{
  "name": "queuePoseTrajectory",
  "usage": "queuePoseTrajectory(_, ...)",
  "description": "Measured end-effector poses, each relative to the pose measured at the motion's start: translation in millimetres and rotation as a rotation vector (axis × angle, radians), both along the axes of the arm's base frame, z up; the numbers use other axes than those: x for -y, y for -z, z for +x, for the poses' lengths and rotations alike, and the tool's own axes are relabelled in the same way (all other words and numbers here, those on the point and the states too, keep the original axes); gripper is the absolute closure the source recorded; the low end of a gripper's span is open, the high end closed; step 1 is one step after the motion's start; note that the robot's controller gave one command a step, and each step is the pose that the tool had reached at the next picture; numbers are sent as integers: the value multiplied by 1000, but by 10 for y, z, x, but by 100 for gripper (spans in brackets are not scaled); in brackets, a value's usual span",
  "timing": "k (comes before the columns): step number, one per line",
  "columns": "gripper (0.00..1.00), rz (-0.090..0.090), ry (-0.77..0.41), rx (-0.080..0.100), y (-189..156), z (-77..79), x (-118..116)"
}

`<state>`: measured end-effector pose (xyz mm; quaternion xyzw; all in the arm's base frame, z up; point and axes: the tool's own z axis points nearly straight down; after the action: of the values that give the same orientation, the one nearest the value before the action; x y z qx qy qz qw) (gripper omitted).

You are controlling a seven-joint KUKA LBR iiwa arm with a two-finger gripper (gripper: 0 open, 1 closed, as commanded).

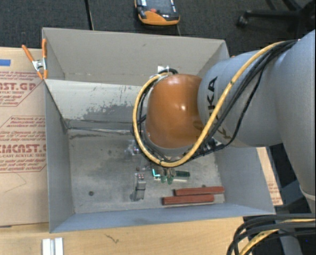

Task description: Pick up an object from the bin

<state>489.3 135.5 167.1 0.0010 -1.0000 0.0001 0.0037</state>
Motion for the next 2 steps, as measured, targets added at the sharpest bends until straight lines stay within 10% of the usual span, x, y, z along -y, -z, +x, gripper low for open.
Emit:
queuePoseTrajectory(1, 0, 1, 2, 7, -36, 21, 7)
queuePoseTrajectory(2, 0, 1, -57, 12, 675, 55, 634)
